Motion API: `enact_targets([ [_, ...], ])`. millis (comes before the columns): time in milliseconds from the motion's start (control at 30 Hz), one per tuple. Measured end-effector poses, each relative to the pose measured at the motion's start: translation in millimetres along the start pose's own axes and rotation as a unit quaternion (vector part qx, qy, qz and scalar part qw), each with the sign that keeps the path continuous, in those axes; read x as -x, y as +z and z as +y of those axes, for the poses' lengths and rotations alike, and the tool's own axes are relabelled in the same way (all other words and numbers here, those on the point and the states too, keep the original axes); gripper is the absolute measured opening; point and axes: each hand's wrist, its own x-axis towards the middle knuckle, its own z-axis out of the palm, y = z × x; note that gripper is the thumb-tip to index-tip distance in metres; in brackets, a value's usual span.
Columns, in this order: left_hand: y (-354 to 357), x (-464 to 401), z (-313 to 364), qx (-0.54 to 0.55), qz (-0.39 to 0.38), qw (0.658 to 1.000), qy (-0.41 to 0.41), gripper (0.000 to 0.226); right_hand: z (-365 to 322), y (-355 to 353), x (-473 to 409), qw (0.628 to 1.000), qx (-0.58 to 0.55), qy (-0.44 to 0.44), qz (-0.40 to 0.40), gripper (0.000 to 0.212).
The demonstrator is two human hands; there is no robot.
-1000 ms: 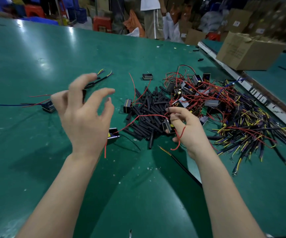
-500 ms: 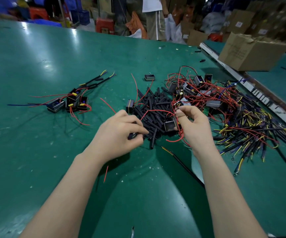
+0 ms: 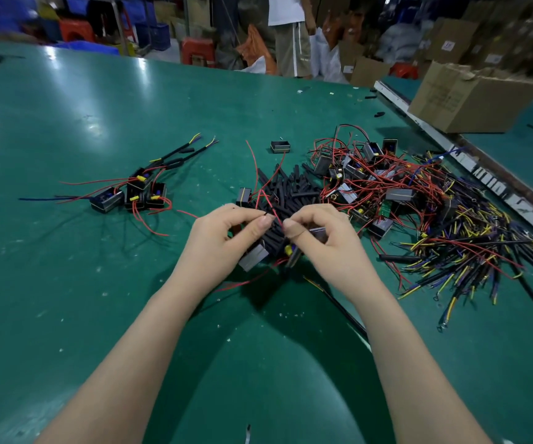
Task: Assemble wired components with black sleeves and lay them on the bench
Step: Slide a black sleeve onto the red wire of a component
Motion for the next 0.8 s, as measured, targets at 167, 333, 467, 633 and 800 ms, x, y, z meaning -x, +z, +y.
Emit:
enact_targets([
  [167,1.0,-0.7,3.0,0.061,-0.002,0.998,-0.030,0.011,-2.8,6.6,3.1,0.999,0.007,-0.046,-0.029,0.017],
  [333,1.5,-0.4,5.9,0.109,0.002,0.993,-0.044,0.012,-2.9,10.2,4.8,0.998,-0.013,-0.036,-0.048,0.014],
  [467,1.7,-0.1,6.7,0.113,0.008,0.992,-0.051,0.010,-3.8,10.8,5.9,0.997,0.010,-0.054,-0.057,0.004],
  [633,3.1,-0.2,8.9,0.150,0.004,0.987,-0.065,0.013,-5.7,8.5,6.0,0.994,0.033,-0.084,-0.068,0.012],
  [800,2.6,-0.9,9.4,0.169,0.000,0.983,-0.074,0.015,-6.4,8.5,5.9,0.994,0.028,-0.078,-0.078,0.008],
])
